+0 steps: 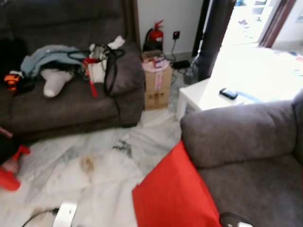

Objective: Move the pillow to the sofa from floor

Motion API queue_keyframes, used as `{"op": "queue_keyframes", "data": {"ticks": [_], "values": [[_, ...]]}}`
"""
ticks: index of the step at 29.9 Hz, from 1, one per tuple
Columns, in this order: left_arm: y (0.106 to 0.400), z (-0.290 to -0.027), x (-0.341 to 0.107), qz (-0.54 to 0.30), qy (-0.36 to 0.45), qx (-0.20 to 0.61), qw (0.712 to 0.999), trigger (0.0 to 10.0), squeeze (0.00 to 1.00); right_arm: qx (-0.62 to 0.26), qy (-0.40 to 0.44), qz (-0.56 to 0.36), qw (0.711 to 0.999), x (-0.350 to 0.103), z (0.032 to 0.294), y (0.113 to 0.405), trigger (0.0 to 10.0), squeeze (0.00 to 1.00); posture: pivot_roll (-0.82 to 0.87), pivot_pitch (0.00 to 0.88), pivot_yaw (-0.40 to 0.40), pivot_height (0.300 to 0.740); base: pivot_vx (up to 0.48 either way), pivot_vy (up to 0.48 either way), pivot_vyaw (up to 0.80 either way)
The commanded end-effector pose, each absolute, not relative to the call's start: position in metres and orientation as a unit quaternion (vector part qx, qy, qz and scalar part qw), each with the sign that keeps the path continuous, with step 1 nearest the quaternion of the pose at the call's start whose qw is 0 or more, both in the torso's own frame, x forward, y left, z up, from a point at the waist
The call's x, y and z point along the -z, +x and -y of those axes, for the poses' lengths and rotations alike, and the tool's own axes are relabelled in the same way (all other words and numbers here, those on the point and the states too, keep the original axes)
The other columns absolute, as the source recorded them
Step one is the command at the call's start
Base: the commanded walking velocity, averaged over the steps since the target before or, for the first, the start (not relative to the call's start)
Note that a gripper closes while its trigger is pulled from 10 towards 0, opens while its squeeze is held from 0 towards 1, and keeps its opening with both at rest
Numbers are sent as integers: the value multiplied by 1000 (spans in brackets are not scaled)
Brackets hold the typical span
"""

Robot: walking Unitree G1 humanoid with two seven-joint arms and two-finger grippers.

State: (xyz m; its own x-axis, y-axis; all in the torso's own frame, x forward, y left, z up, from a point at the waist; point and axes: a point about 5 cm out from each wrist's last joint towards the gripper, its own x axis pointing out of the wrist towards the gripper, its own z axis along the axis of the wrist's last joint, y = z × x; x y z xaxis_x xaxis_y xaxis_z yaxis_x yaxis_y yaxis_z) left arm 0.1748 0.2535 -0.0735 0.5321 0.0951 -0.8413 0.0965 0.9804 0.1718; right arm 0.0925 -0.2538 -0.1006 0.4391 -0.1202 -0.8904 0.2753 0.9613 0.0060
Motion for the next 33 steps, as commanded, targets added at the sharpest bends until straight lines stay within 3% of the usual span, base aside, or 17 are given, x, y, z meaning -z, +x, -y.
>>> {"op": "queue_keyframes", "data": {"ticks": [1, 16, 25, 33], "values": [[169, -265, 73, -494, 106, -11, 863, 10000, 0, 111, 83, -509, 850, 101, 248, 100, 10000, 0, -4, 70, -4, 740, 0, 0, 0], [169, -267, 72, -483, 109, -27, 868, 10000, 0, 119, 88, -503, 851, 100, 247, 100, 10000, 0, 11, 68, -6, 740, 0, 0, 0], [174, -272, 65, -410, 55, -110, 904, 10000, 0, 154, 118, -434, 880, 95, 248, 107, 10000, 0, 8, 51, 12, 740, 0, 0, 0], [176, -275, 60, -369, 48, -139, 918, 10000, 0, 159, 130, -378, 903, 89, 249, 113, 10000, 0, 9, 23, 30, 740, 0, 0, 0]]}}
